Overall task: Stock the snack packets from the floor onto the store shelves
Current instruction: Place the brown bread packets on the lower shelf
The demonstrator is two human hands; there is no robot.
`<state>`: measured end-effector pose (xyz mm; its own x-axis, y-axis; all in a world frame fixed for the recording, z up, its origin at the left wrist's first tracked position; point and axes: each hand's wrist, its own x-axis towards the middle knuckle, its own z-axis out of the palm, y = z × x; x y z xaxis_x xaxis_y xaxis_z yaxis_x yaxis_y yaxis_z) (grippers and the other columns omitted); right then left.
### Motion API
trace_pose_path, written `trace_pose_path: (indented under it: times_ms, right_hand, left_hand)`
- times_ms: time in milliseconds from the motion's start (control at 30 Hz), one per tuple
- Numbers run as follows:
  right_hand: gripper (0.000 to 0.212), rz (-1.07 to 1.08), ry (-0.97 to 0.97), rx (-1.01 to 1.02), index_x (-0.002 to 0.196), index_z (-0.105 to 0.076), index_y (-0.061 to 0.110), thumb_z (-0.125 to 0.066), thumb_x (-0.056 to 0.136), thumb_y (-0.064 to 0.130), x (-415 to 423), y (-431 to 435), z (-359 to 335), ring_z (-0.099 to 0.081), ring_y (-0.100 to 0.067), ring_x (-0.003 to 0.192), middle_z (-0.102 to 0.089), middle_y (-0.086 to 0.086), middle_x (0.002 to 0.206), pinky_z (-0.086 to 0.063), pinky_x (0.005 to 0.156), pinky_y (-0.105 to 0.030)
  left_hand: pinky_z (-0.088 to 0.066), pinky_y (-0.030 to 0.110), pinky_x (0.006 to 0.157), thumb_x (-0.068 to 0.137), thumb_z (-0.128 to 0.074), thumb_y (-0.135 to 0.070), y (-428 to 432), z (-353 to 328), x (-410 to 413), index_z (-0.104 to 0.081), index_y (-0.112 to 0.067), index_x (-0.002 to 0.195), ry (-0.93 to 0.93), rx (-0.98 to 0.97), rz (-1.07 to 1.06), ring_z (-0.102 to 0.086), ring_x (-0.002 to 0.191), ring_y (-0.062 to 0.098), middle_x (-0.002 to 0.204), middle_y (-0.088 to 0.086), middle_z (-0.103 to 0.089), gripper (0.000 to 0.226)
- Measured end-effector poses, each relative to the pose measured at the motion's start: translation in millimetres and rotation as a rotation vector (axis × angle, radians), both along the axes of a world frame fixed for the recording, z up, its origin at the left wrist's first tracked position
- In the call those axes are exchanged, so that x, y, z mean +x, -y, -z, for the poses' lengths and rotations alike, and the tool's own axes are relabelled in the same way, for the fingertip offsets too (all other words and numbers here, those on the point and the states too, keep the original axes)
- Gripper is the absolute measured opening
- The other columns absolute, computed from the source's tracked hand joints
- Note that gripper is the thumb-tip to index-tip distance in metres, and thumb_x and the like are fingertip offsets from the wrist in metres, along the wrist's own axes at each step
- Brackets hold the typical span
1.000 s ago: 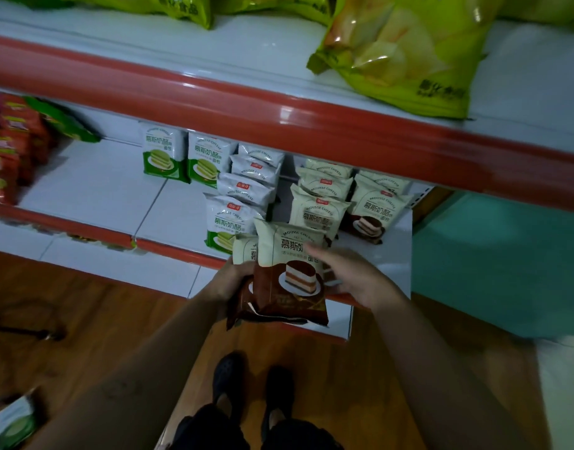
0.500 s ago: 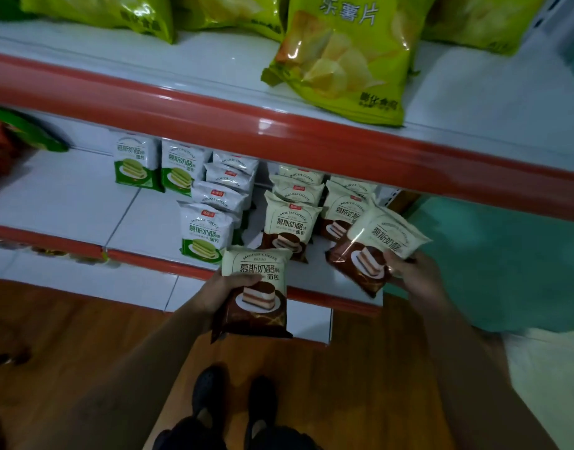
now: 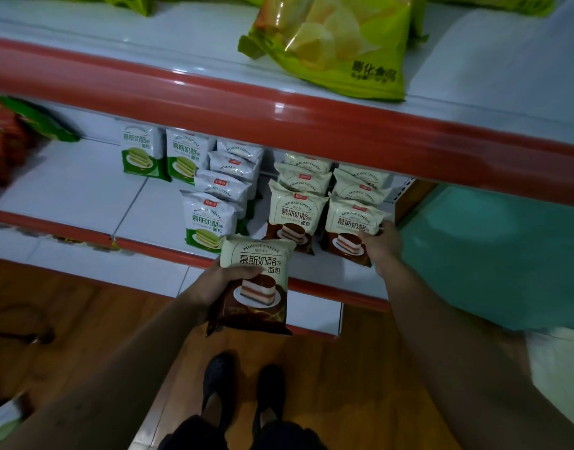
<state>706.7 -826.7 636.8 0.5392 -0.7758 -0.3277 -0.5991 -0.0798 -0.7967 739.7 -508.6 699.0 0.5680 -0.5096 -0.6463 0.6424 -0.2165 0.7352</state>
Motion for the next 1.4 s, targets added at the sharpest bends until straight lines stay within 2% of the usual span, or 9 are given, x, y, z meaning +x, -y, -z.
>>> trace_pose_path:
  times_ms: [233,500,633,733,833,1000,1133,1233,1400]
  right_hand:
    - [0.038,-0.034,-0.095,-0.047,0.117,-0.06,0.007,-0.074,0.083,0.012,12,3,6,-0.062,-0.03,0.112,-0.065,-0.012,0.124,-0.047,0.082,-0.029]
    - [0.043,-0.047,-0.145,0.053,0.114,-0.06,0.008,-0.08,0.077,0.015,12,5,11,-0.064,-0.027,0.106,-0.067,-0.01,0.119,-0.054,0.089,-0.037]
    - [0.066,0.09,-0.1,0.145,0.134,-0.046,0.003,-0.078,0.078,0.015,-3,-4,-5,-0.057,-0.025,0.112,-0.057,-0.009,0.129,-0.048,0.085,-0.031]
    - [0.045,0.152,-0.122,0.052,0.124,-0.052,0.005,-0.07,0.084,0.017,-28,-19,-22,-0.059,-0.025,0.096,-0.061,-0.015,0.122,-0.048,0.075,-0.032]
    - [0.03,-0.144,-0.143,0.16,0.108,-0.06,0.011,-0.061,0.091,0.036,-47,-51,-38,-0.062,-0.019,0.087,-0.066,-0.009,0.107,-0.056,0.078,-0.037]
    - [0.062,-0.618,-0.199,0.385,0.12,-0.058,0.012,-0.047,0.088,0.064,-61,-118,-74,-0.059,-0.02,0.105,-0.062,-0.006,0.111,-0.051,0.094,-0.044]
    - [0.051,-0.545,-0.126,0.512,0.114,-0.065,0.026,-0.067,0.077,0.06,-68,-152,-64,-0.065,-0.009,0.099,-0.07,0.009,0.107,-0.053,0.082,-0.028]
    - [0.037,-0.481,-0.063,0.577,0.107,-0.072,0.028,-0.076,0.075,0.046,-73,-158,-56,-0.068,-0.006,0.097,-0.074,0.011,0.102,-0.053,0.084,-0.024]
    - [0.041,-0.437,0.051,0.751,0.112,-0.072,0.024,-0.079,0.074,0.037,-75,-146,-51,-0.067,-0.015,0.107,-0.074,0.004,0.109,-0.048,0.103,-0.041]
  left_hand:
    - [-0.062,0.036,0.073,0.081,-0.076,-0.025,-5,4,-1,-0.061,-0.012,0.127,-0.036,-0.027,-0.046,-0.075,0.094,0.033,0.111,0.016,-0.075,0.05]
    - [-0.06,0.044,0.087,0.072,-0.075,-0.029,5,8,-2,-0.06,-0.012,0.129,-0.015,-0.022,0.001,-0.073,0.101,0.036,0.113,0.016,-0.075,0.061]
    - [-0.06,0.044,0.086,0.073,-0.075,-0.028,7,10,-1,-0.059,-0.013,0.129,-0.005,-0.04,-0.022,-0.073,0.102,0.036,0.113,0.016,-0.075,0.061]
    - [-0.062,0.04,0.079,0.076,-0.076,-0.025,14,10,-2,-0.058,-0.012,0.131,-0.023,-0.073,-0.036,-0.073,0.1,0.036,0.114,0.017,-0.074,0.059]
    - [-0.062,0.034,0.07,0.083,-0.073,-0.018,17,5,-5,-0.061,-0.01,0.127,-0.035,-0.096,-0.059,-0.075,0.091,0.032,0.111,0.018,-0.075,0.045]
    - [-0.062,0.033,0.067,0.088,-0.066,-0.017,17,5,-9,-0.061,-0.009,0.125,-0.023,-0.073,-0.063,-0.076,0.087,0.03,0.108,0.018,-0.075,0.038]
    - [-0.061,0.033,0.068,0.085,-0.072,-0.019,14,7,-18,-0.059,-0.006,0.13,-0.011,-0.075,-0.027,-0.075,0.089,0.03,0.111,0.018,-0.075,0.049]
    - [-0.061,0.036,0.073,0.085,-0.07,-0.034,8,8,-22,-0.058,-0.007,0.13,-0.054,-0.098,-0.039,-0.075,0.093,0.032,0.113,0.019,-0.074,0.054]
    - [-0.052,0.053,0.098,0.092,-0.029,-0.073,-16,21,-17,-0.061,-0.024,0.125,-0.137,-0.102,-0.191,-0.068,0.111,0.039,0.121,0.017,-0.072,0.067]
